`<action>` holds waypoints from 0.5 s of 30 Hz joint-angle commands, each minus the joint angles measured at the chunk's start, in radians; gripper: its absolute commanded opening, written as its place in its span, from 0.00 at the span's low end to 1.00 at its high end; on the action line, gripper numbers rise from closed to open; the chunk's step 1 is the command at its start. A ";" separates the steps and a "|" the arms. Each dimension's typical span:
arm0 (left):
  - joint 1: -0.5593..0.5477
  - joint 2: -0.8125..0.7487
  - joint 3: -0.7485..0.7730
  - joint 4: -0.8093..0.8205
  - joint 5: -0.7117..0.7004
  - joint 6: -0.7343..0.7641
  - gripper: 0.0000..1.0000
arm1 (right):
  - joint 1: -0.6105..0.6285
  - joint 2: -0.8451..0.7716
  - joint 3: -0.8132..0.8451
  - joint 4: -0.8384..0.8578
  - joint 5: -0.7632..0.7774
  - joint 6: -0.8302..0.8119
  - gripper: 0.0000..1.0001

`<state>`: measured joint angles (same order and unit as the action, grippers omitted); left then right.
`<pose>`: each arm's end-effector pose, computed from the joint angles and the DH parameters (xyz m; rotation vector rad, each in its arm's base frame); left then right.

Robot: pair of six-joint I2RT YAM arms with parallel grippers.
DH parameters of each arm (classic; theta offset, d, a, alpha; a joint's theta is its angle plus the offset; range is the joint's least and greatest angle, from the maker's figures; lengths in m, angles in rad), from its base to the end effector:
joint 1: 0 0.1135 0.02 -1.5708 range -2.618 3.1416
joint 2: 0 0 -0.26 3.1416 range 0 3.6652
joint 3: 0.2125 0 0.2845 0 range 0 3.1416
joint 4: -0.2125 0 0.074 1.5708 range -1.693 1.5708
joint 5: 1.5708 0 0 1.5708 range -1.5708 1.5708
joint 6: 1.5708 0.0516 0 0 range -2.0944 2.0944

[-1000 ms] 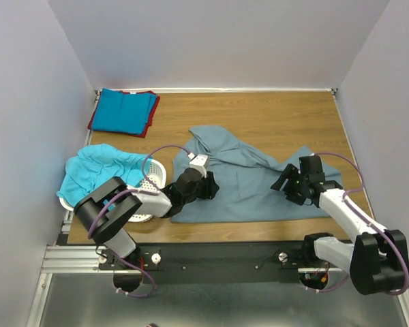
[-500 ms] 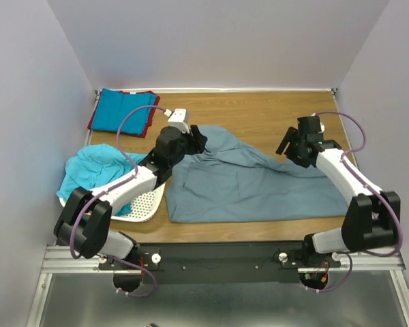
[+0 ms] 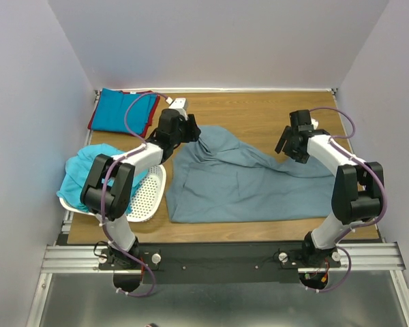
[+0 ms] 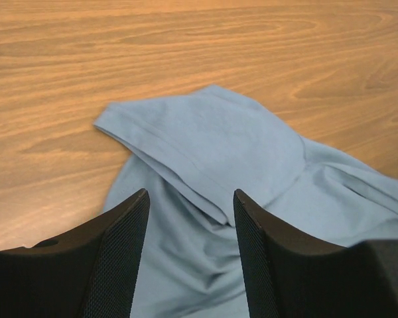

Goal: Fold and stack the t-shirts
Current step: Fold the tshirt

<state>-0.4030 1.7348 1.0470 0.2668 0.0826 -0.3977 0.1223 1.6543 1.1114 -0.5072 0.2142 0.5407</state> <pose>0.3938 -0.1725 0.1886 0.0600 2.0395 -0.5927 0.3712 0.0346 0.1724 0.6085 2.5101 -0.0386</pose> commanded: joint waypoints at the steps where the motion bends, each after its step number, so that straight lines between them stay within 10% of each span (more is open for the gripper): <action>1: 0.055 0.060 0.062 0.014 0.034 0.011 0.60 | -0.012 0.012 0.018 0.013 0.017 -0.010 0.80; 15: 0.092 0.321 0.324 -0.104 -0.017 0.057 0.54 | -0.062 -0.042 -0.036 0.018 0.005 -0.028 0.80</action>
<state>-0.3206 2.0212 1.3396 0.2131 0.0902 -0.3687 0.0700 1.6485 1.0988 -0.4950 0.2138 0.5240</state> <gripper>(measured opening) 0.546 0.805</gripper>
